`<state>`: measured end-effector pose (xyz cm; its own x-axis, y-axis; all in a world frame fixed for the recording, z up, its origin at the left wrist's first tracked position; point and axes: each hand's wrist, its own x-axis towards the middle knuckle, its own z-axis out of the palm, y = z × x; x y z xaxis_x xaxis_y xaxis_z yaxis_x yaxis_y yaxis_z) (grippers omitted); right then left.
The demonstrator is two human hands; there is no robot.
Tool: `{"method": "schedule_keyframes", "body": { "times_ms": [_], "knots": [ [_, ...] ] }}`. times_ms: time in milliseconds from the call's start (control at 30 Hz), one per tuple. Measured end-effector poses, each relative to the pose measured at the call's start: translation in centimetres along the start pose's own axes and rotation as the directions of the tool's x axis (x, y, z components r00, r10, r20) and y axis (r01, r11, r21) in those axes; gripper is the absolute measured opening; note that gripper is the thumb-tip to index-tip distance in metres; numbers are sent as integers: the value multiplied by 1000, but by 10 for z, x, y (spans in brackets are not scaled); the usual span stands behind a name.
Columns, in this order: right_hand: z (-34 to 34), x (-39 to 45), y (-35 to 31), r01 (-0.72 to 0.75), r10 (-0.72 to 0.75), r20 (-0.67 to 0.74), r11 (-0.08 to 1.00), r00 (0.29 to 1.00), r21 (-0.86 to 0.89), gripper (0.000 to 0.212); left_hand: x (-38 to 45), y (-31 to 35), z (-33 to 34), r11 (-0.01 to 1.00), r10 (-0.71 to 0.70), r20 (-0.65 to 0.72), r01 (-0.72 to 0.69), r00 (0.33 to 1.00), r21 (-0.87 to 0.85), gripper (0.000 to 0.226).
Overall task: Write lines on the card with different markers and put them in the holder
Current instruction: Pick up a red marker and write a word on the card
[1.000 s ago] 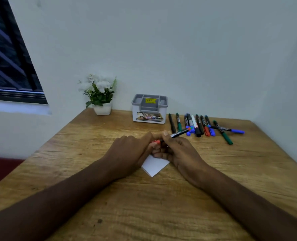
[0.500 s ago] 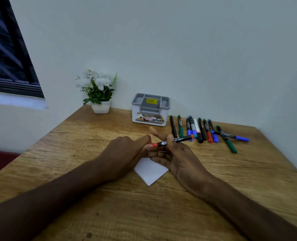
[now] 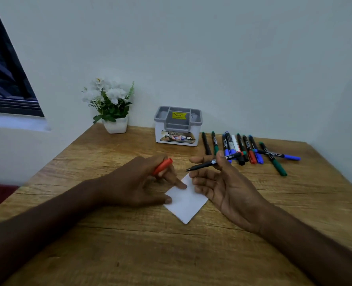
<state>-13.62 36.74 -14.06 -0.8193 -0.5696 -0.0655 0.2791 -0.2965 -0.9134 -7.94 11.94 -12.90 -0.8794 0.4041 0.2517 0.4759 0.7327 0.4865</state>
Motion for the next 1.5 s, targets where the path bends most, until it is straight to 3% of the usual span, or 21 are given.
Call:
{"method": "schedule_keyframes", "body": {
  "times_ms": [167,233,300,400,533,700,1133,1433,1500],
  "knots": [
    [1,-2,0,27,-28,-45,999,999,-25,47,3,-9,12,995,-46,-4,46,999,92,62],
    [4,-6,-1,36,-38,-26,997,999,-70,32,3,-12,14,993,-66,-3,66,998,102,67],
    [7,-8,0,67,-72,-14,969,997,-239,7,4,-11,13,993,-79,16,77,997,87,66],
    [13,-8,1,142,-174,-3,813,985,-564,22,2,-6,10,995,-86,55,82,995,61,58],
    [23,-2,-3,150,-188,15,733,982,-663,16,-1,-6,2,995,-100,132,97,986,32,61],
    [25,-2,7,172,-233,36,598,972,-783,20,-1,-10,1,997,-75,127,76,989,-7,52],
    [23,-3,13,251,-287,118,487,951,-837,4,-2,-13,3,997,-61,103,64,993,-36,51],
    [23,-2,14,292,-309,159,455,938,-841,3,-2,-13,2,996,-53,105,61,993,-72,55],
    [23,-3,14,315,-318,178,459,931,-831,11,-3,-13,1,995,-62,104,70,993,-75,54]
  ]
}}
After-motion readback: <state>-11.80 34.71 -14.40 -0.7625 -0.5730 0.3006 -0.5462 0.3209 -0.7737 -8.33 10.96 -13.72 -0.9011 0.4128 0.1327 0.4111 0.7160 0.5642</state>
